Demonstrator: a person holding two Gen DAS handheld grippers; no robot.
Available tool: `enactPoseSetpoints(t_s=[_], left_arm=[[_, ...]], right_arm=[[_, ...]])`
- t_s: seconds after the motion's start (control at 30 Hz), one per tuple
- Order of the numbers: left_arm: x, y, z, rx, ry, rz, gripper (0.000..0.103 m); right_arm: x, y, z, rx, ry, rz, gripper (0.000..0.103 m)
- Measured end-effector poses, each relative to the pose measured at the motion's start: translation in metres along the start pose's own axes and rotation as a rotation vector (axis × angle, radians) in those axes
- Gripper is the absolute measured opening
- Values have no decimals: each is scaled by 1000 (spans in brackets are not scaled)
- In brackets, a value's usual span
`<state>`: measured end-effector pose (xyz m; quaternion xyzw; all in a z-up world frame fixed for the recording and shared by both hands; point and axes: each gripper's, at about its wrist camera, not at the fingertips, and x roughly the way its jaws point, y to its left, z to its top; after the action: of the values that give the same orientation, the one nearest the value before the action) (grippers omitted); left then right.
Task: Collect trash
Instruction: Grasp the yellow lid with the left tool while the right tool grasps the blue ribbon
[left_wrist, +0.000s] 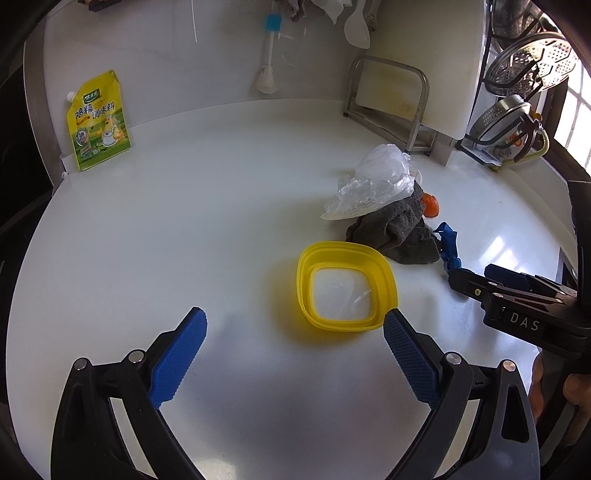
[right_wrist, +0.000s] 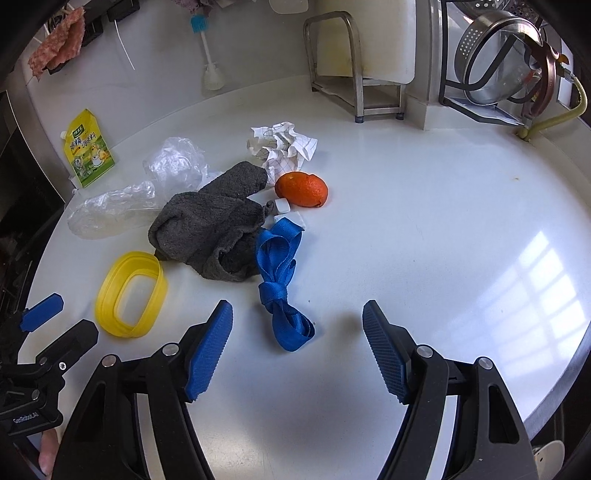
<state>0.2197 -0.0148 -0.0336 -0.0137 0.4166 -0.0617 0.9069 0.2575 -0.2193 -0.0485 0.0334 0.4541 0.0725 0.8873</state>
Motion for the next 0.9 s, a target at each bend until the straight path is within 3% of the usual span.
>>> enactPoseSetpoints(t_s=[0.07, 0.23, 0.4, 0.57, 0.9], left_arm=[[2, 0, 0, -2, 5, -2, 95], [5, -1, 0, -2, 13, -6, 95], [8, -5, -1, -6, 19, -6, 95], [12, -13, -1, -6, 32, -6, 95], [27, -35, 5, -1, 69, 2, 95]], right_arm=[[2, 1, 1, -7, -3, -15, 70], [8, 5, 5, -45, -9, -42, 56], [9, 14, 4, -105, -17, -52, 21], [2, 9, -2, -83, -28, -20, 16], [-28, -23, -3, 45, -92, 59, 15]])
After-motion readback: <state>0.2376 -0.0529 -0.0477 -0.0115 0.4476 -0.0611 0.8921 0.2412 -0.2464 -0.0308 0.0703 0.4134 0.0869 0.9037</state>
